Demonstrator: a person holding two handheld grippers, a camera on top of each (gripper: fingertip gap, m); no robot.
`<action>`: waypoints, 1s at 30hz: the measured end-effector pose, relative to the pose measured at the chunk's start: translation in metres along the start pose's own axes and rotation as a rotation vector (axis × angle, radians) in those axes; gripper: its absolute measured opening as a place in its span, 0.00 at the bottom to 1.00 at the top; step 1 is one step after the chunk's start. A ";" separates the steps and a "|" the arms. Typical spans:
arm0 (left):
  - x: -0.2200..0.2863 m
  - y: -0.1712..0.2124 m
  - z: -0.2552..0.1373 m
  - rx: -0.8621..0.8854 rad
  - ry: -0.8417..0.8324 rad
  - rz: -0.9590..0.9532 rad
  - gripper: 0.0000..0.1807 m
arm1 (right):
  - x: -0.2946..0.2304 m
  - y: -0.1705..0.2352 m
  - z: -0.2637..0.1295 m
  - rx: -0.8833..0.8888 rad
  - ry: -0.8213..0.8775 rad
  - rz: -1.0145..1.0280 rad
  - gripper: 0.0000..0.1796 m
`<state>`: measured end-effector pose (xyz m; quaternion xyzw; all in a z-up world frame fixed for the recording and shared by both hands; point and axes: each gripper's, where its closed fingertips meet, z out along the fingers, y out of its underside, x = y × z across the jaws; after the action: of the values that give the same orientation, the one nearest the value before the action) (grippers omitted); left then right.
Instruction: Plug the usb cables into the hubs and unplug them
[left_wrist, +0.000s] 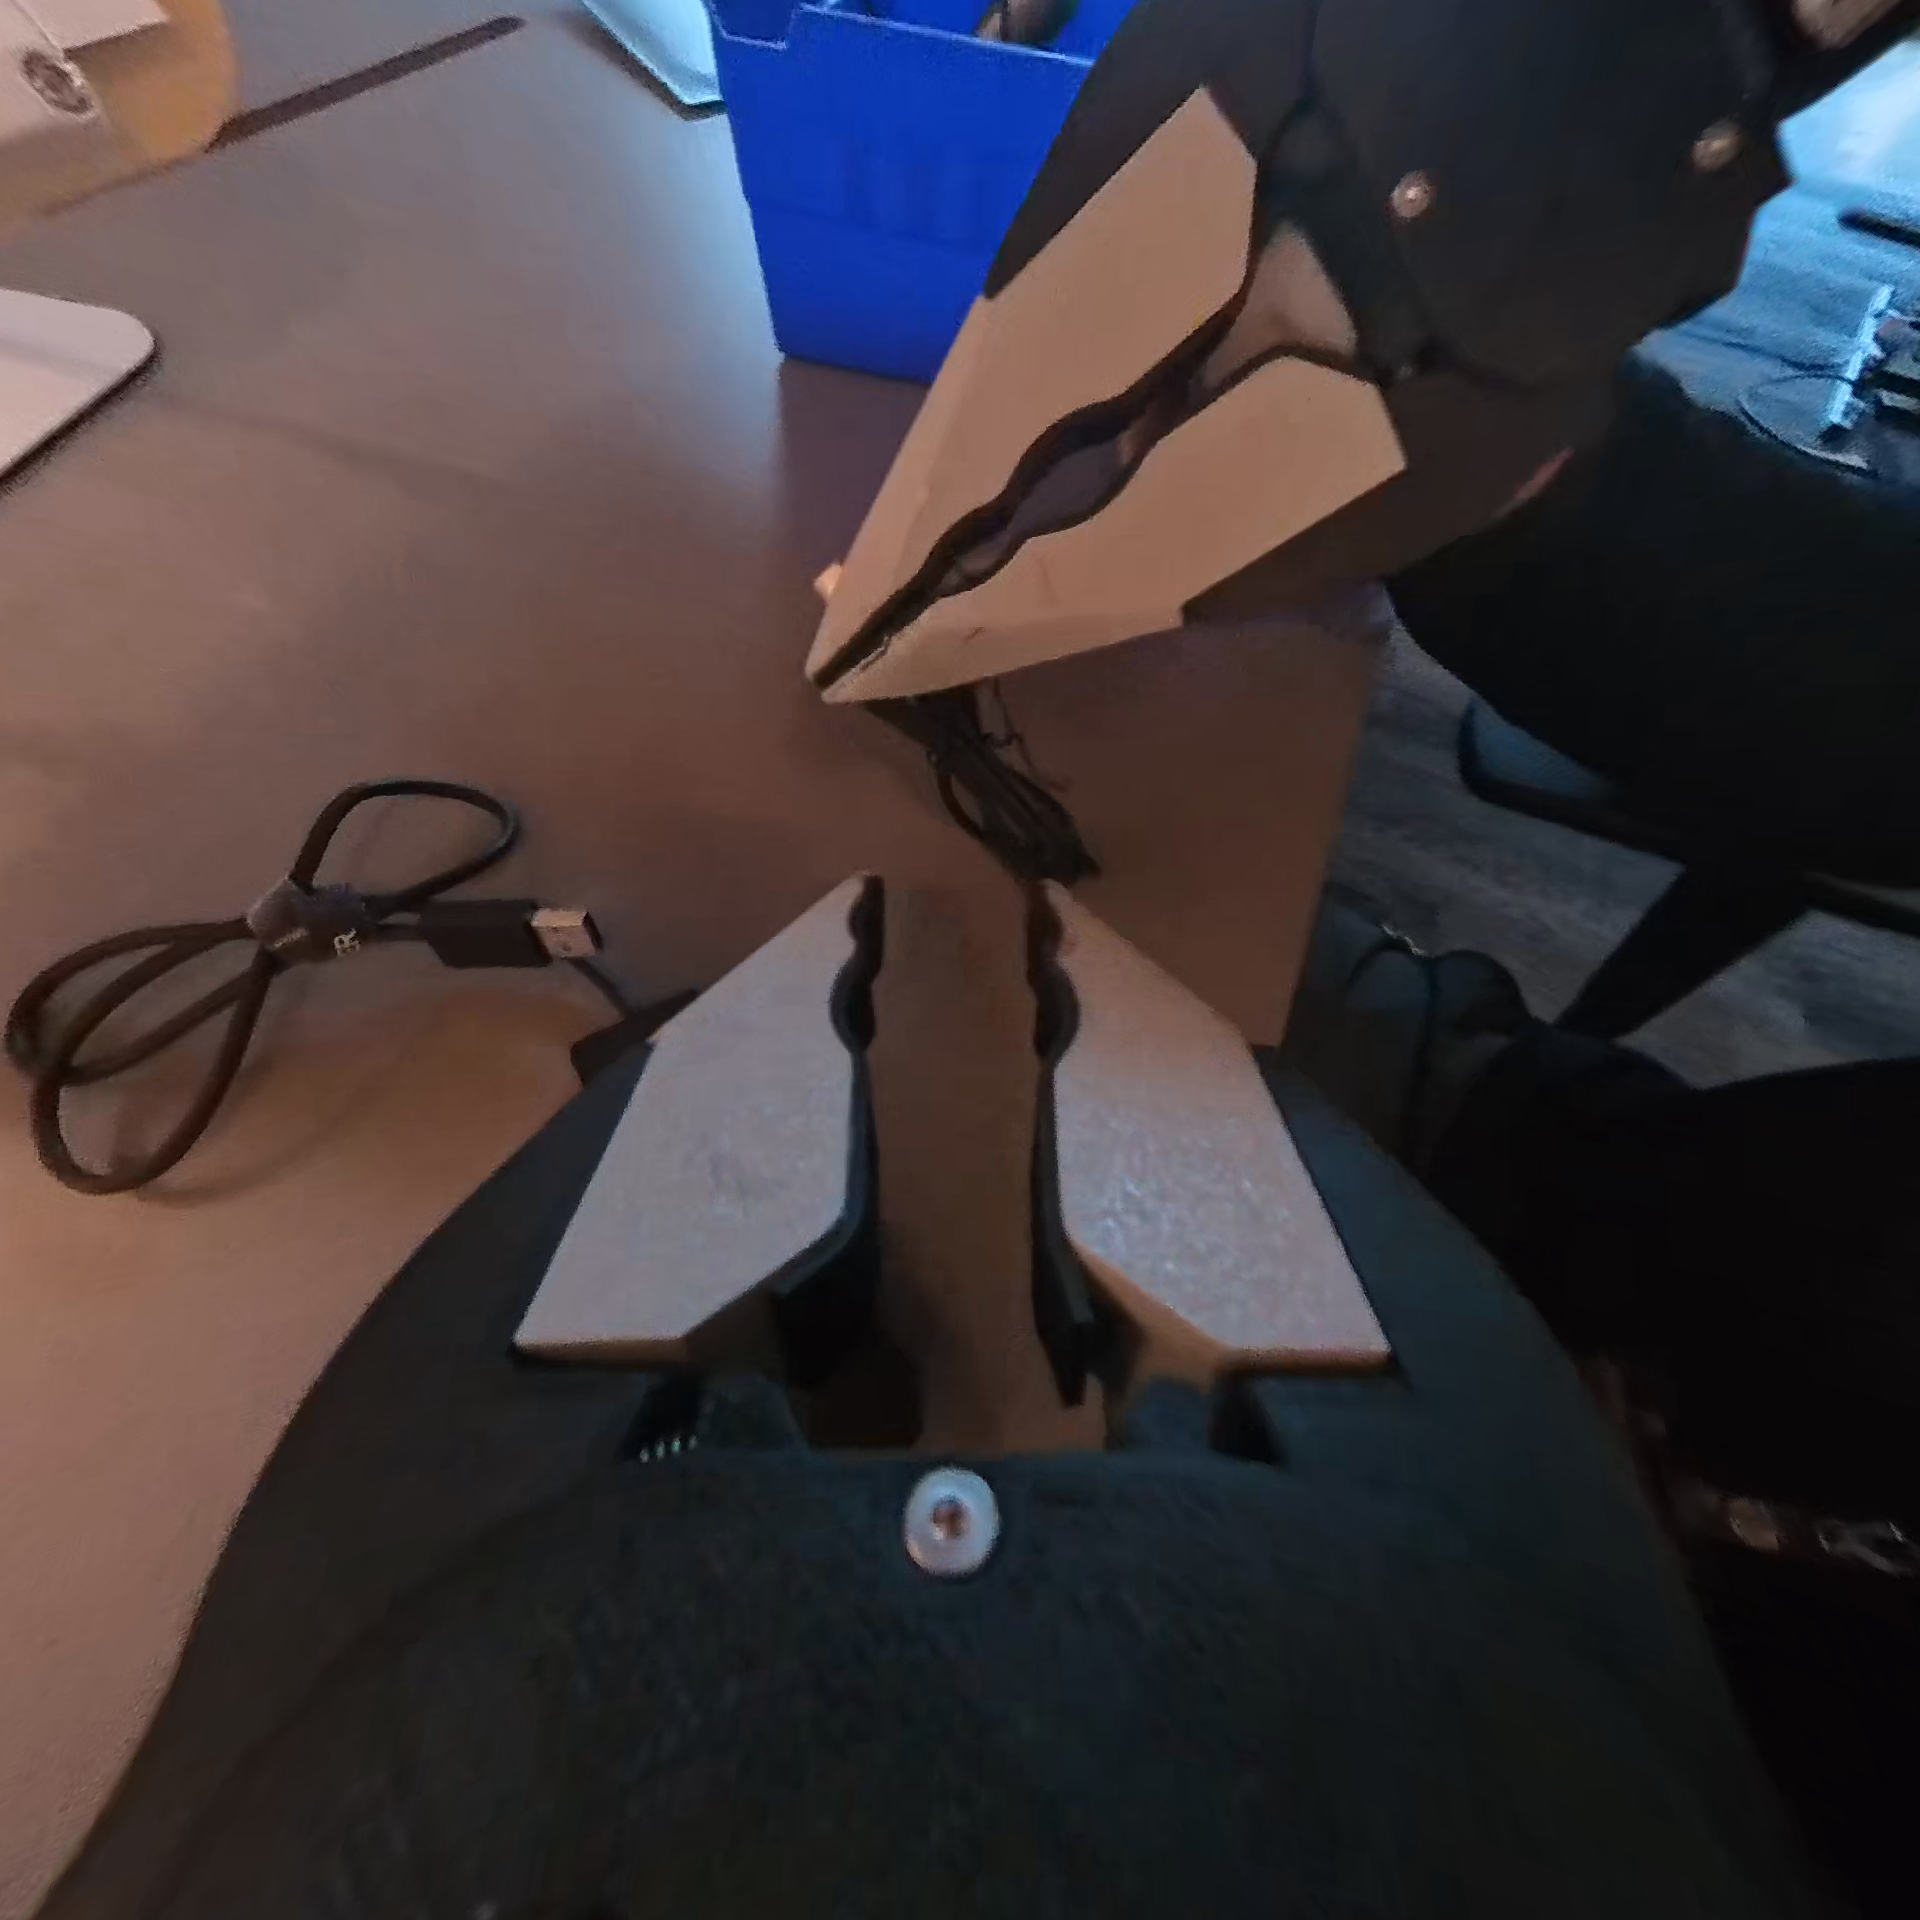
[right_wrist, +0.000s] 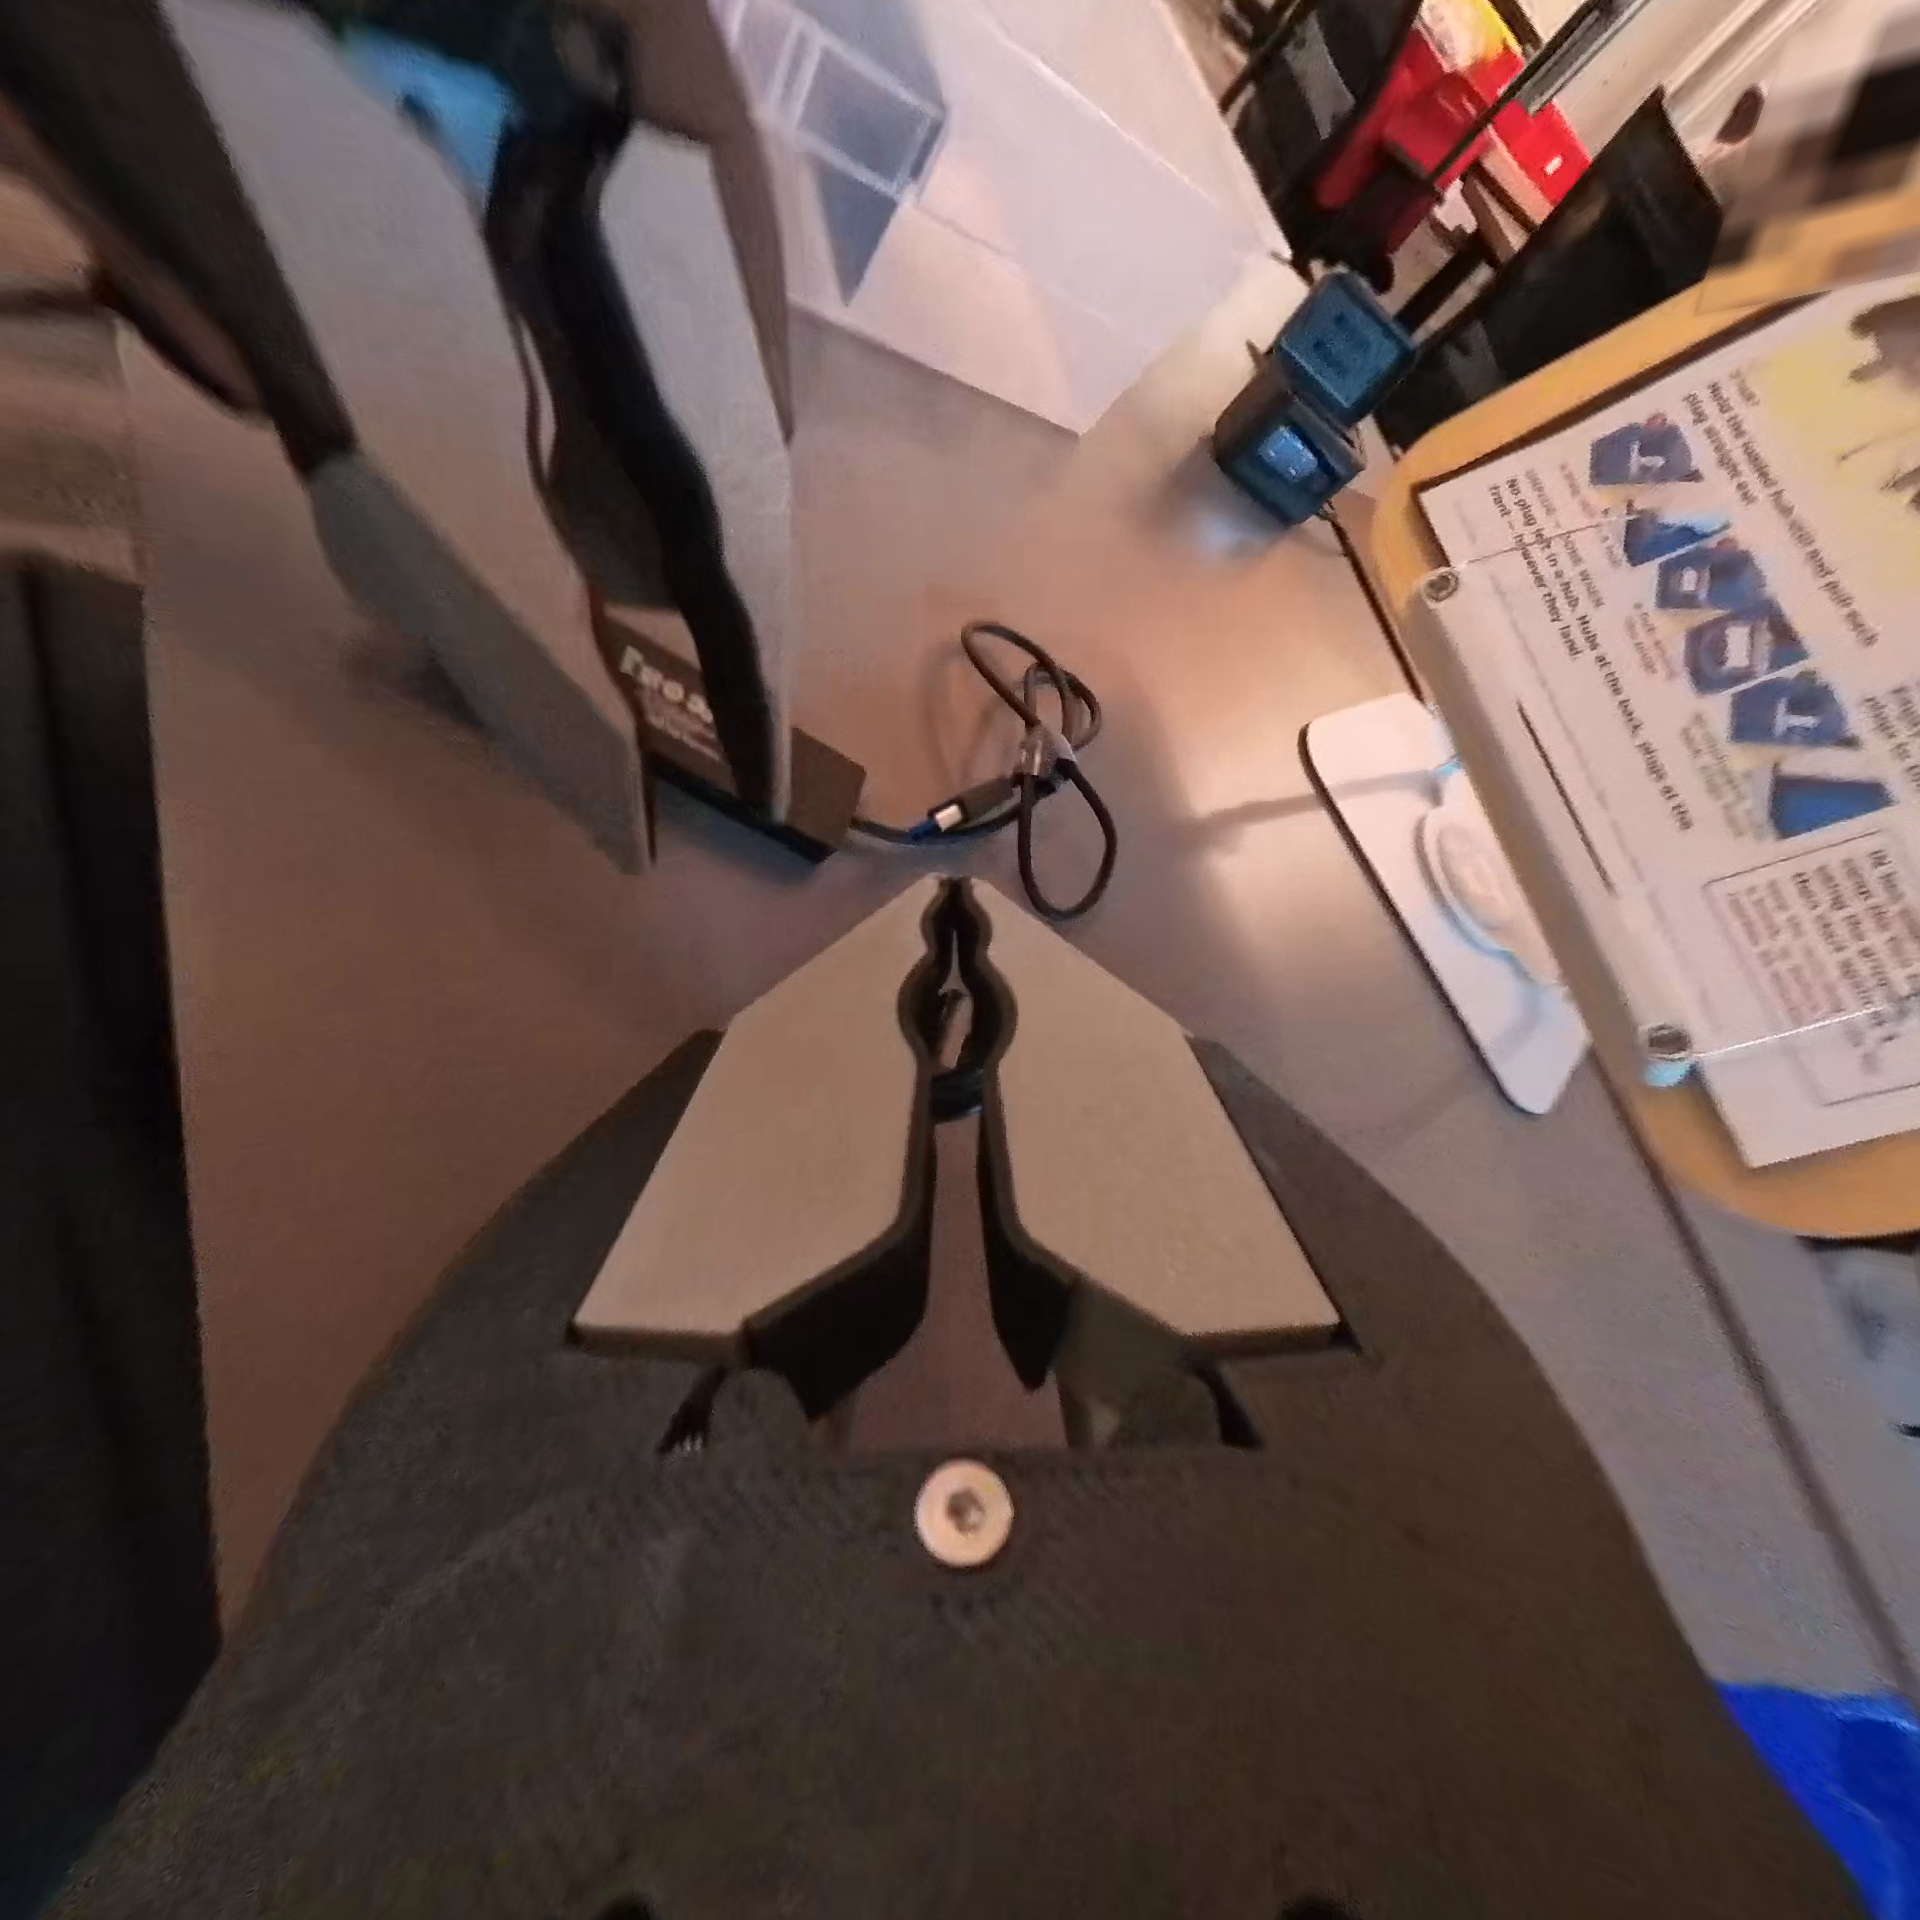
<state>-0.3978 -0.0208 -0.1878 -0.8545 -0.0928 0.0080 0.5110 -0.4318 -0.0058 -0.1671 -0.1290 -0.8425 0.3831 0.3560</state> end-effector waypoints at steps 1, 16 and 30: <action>0.001 -0.002 0.004 0.012 -0.009 -0.004 0.19 | 0.000 -0.004 -0.001 0.029 -0.014 0.040 0.00; -0.020 0.018 0.003 -0.143 -0.142 0.021 0.23 | 0.020 0.001 -0.016 -0.056 -0.062 0.459 0.10; -0.030 0.071 -0.069 -0.407 -0.034 -0.098 0.39 | -0.020 0.060 0.044 -0.313 -0.103 0.472 0.19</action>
<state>-0.4092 -0.1190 -0.2190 -0.9343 -0.1425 -0.0213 0.3262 -0.4519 0.0007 -0.2414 -0.3555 -0.8550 0.3266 0.1893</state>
